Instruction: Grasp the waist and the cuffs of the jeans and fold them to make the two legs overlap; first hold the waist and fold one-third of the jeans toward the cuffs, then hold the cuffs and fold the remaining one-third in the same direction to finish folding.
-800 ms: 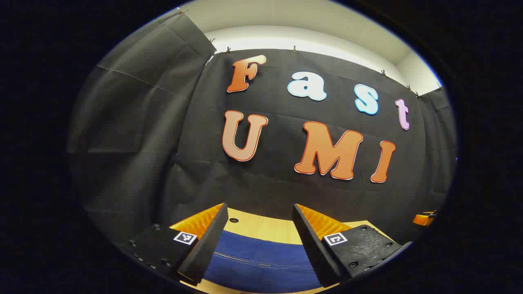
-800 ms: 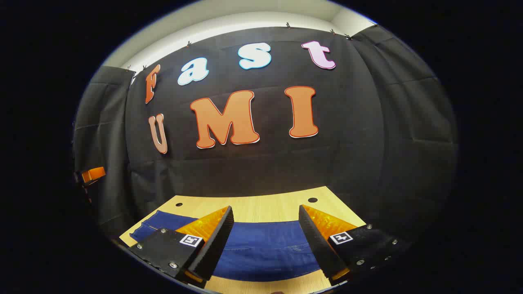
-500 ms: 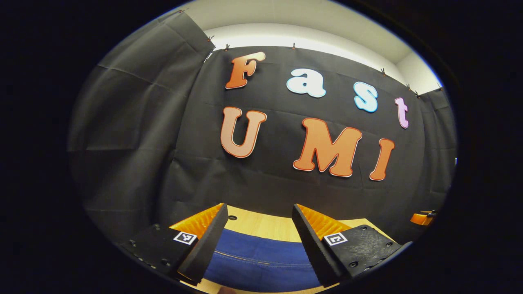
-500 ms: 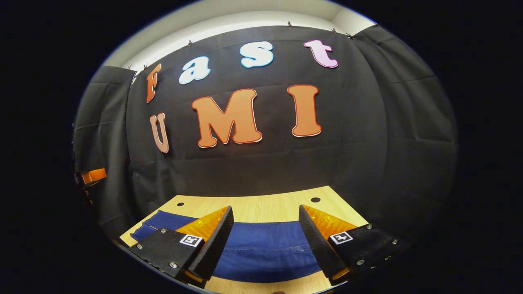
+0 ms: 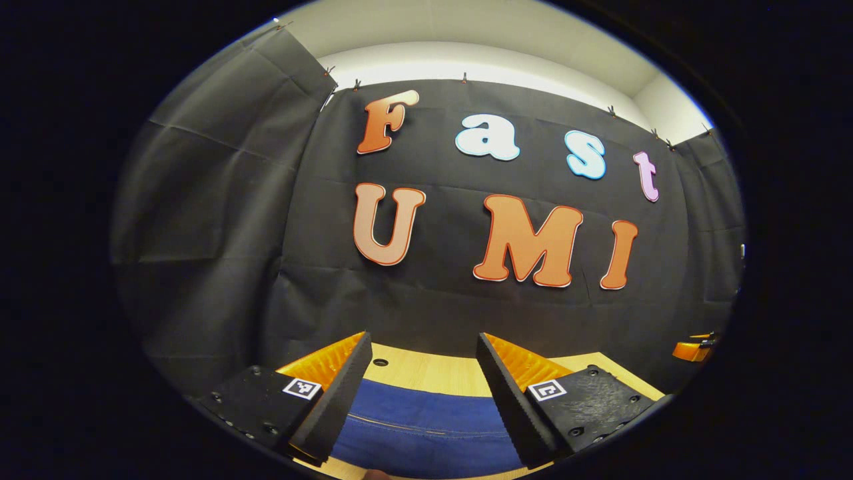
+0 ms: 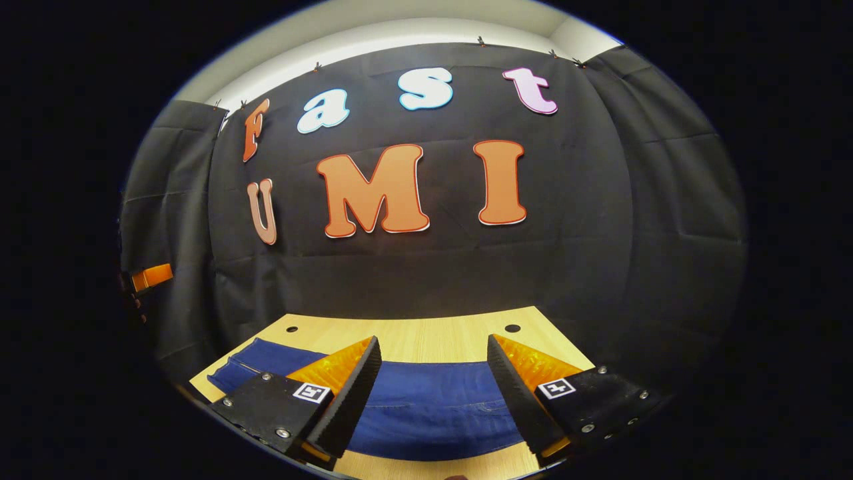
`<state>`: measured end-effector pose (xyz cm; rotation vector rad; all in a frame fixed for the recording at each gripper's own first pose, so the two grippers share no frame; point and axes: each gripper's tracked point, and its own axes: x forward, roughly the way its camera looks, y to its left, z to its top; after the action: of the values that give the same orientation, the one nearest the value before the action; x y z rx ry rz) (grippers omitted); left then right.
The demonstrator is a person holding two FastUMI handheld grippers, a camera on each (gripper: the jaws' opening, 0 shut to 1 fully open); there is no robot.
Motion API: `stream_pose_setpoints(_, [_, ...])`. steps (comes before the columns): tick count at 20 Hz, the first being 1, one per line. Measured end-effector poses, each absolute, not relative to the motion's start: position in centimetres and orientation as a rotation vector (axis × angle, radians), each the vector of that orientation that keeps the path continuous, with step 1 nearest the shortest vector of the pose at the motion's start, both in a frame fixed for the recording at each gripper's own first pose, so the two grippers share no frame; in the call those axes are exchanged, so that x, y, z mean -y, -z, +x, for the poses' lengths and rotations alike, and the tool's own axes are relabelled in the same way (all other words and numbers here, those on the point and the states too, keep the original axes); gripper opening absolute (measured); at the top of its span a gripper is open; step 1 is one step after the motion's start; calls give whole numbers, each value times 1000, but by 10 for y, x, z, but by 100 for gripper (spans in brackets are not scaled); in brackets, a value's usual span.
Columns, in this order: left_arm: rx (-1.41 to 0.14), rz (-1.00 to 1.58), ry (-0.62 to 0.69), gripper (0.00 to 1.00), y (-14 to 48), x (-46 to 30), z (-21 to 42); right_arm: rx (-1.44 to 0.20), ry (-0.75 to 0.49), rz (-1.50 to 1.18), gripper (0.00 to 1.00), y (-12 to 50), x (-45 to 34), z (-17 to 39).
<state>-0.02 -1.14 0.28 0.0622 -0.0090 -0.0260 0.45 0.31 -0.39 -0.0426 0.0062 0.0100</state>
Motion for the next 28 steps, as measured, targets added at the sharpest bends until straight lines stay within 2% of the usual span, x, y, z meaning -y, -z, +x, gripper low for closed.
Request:
stream_pose_setpoints(3, [-6,78,18,97,0,11,-1,-12,-4,-34,97,4,-1,3])
stream_pose_setpoints(5, [-3,122,0,94,0,3,0,-17,-4,-26,97,6,0,2])
stream_pose_setpoints(6, [-7,167,-1,97,3,1,1,-20,-4,-25,97,8,0,2])
stream_pose_setpoints(8, [-30,313,-3,100,15,-8,2,-35,-4,-26,97,16,1,1])
stream_pose_setpoints(9, [-44,411,-16,97,21,-15,1,-46,-2,-27,98,20,2,1])
stream_pose_setpoints(11, [-92,630,12,98,45,-21,-5,-72,3,-18,97,31,5,1])
stream_pose_setpoints(14, [-174,927,123,100,108,-19,-8,-117,10,20,97,48,8,3])
stream_pose_setpoints(22, [-502,1424,542,99,303,-47,-61,-196,59,31,97,75,34,-2])
stream_pose_setpoints(25, [-562,1495,620,98,338,-48,-57,-227,80,38,98,84,47,-4])
stream_pose_setpoints(28, [-605,1526,640,98,354,-52,-53,-251,100,50,97,91,58,-6])
